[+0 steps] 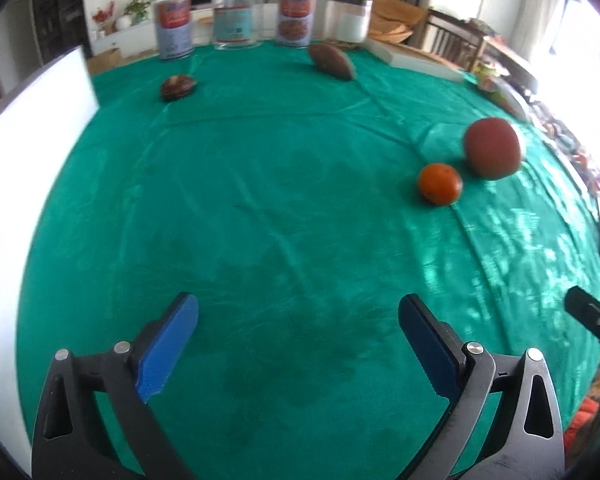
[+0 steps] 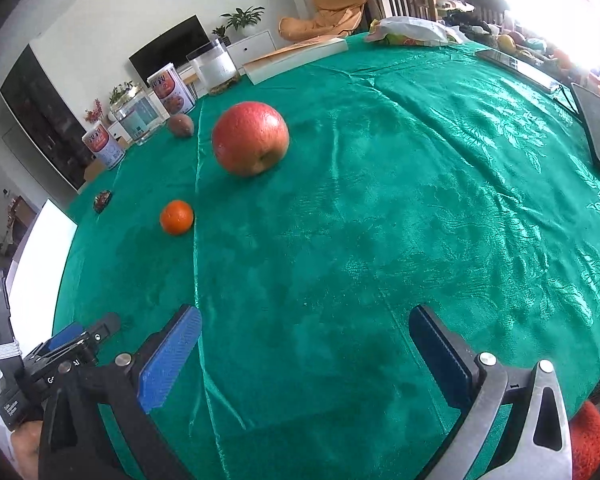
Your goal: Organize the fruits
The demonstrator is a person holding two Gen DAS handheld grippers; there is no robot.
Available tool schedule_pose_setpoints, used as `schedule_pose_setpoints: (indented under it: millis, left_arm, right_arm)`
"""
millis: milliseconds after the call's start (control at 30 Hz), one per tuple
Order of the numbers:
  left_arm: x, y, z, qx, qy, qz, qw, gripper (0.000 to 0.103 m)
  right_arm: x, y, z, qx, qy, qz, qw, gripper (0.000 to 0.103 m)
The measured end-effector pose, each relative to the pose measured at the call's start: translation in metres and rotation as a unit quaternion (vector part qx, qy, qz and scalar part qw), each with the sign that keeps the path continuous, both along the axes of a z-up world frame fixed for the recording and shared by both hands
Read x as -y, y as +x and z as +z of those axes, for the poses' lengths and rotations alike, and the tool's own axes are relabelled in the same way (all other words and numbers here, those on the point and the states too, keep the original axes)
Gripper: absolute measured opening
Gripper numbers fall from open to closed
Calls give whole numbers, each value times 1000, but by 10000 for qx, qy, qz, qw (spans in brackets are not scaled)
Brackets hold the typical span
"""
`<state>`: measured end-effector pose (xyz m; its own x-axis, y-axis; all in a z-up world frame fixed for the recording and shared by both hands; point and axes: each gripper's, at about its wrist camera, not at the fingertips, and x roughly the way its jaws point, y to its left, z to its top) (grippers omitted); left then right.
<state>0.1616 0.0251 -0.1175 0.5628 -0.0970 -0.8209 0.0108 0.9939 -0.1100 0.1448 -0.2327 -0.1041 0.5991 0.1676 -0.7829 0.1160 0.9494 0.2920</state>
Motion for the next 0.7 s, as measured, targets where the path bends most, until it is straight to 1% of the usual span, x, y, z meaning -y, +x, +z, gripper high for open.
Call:
schedule_pose_setpoints:
  millis: [100,167,233,267,300,333,433,467,500,533,600,700]
  left_arm:
    - [31,20,4,57,-55,-471,9989,100]
    - [52,37,4,197,135,-687,9974,100]
    - [65,52,3,284,300,-768,9962,92]
    - [69,59,3,282,293,-804,9959,80]
    - [72,66,1,249,271,-836,9958,75]
    - [76,71,0,229,286,-851,9957,75]
    - [84,78,-3,401,478,-913,9939,75]
    - [88,79,-3,409,485,-977,9932,66]
    - [90,79,-1,460,439,-1051,9924,40]
    - [91,79,0,474,395,-1139,9916,31]
    - [92,76,2,476,414,-1085,9921,31]
    - [80,67,6,357,262,-932,9947,31]
  right_arm:
    - [5,1,-1,-22,131,-80,9999,103]
    - [8,1,-2,-38,221,-138,9997,103]
    - [11,0,-1,-16,300,-196,9994,103]
    - [13,0,-1,-7,339,-220,9992,103]
    - [14,0,-1,-7,378,-235,9990,103]
    - [15,0,-2,-14,420,-242,9988,103]
    - [17,1,-3,-51,505,-256,9984,103]
    - [18,1,-4,-59,522,-258,9983,103]
    - [18,1,-4,-66,526,-258,9983,103]
    - [18,1,-4,-70,520,-256,9983,103]
    - [17,2,-4,-67,510,-253,9984,103]
    - [18,1,-4,-51,506,-274,9983,103]
